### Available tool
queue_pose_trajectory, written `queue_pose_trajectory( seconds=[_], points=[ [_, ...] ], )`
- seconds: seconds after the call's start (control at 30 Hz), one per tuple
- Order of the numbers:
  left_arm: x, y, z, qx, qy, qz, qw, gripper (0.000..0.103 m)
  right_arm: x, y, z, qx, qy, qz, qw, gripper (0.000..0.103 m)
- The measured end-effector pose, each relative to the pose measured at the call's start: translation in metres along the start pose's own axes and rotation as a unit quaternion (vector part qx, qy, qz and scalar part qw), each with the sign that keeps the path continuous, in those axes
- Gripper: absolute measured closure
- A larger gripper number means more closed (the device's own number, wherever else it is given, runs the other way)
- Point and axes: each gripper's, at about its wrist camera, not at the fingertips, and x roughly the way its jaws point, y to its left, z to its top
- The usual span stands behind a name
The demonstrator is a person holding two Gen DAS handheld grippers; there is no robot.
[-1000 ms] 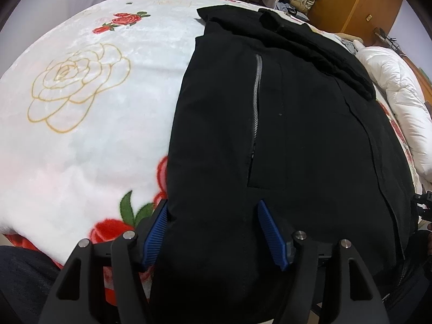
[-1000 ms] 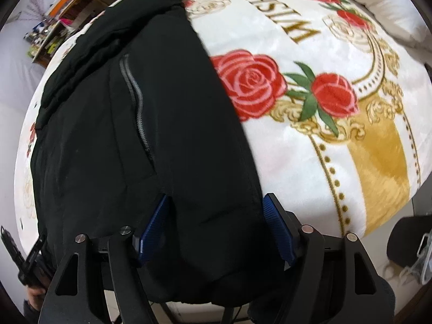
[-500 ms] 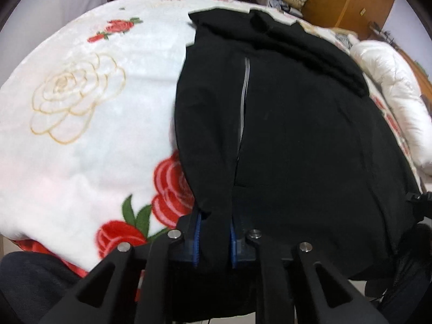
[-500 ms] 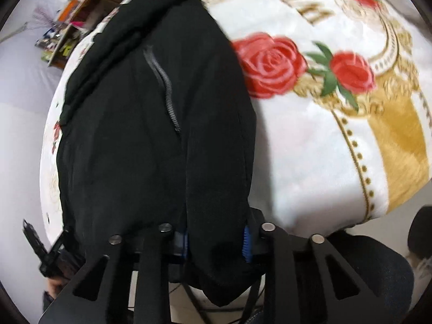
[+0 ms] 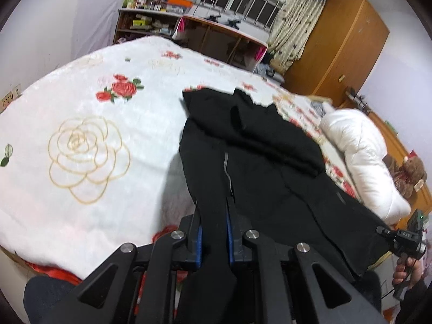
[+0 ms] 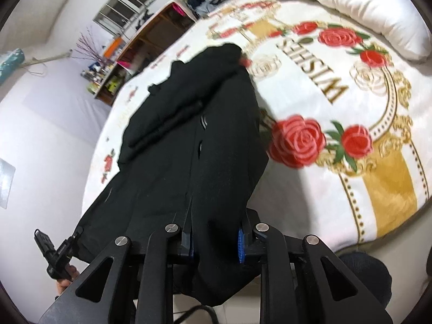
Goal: Fold large clothes
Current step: 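Lift the hem with both tools and fold it toward the collar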
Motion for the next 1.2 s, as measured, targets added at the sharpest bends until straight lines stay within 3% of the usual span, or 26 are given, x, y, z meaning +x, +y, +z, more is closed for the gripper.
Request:
queue_pose_trajectory(
  seconds=[0.27,0.47,0.73,1.03,1.2],
  points=[
    [-0.006,-0.001,0.030,-0.026,-0.028,-0.020,0.9991,0.090,-0.014,0.023,0.010,-0.004,-0.028,0.031,0.999,0.082],
    [-0.005,-0.005,0.058,-0.029,-0.051,-0.030,0.9978,0.090,-0.018,0.042,0.044,-0.002,-0.053,0.051,0.997,0.082],
    [0.006,-0.022,0.120,-0.020,-0.089,-0.034,0.9953,0.090,-0.012,0.068,0.104,-0.014,-0.084,0.059,0.995,0.082],
    [0.070,-0.038,0.212,-0.026,-0.104,-0.023,0.9939,0.091,0.037,0.099,0.196,-0.032,-0.090,0.051,0.994,0.082],
    [0.126,-0.042,0.256,-0.028,-0.089,-0.017,0.9955,0.091,0.083,0.100,0.245,-0.012,-0.075,0.050,0.996,0.082]
  ],
)
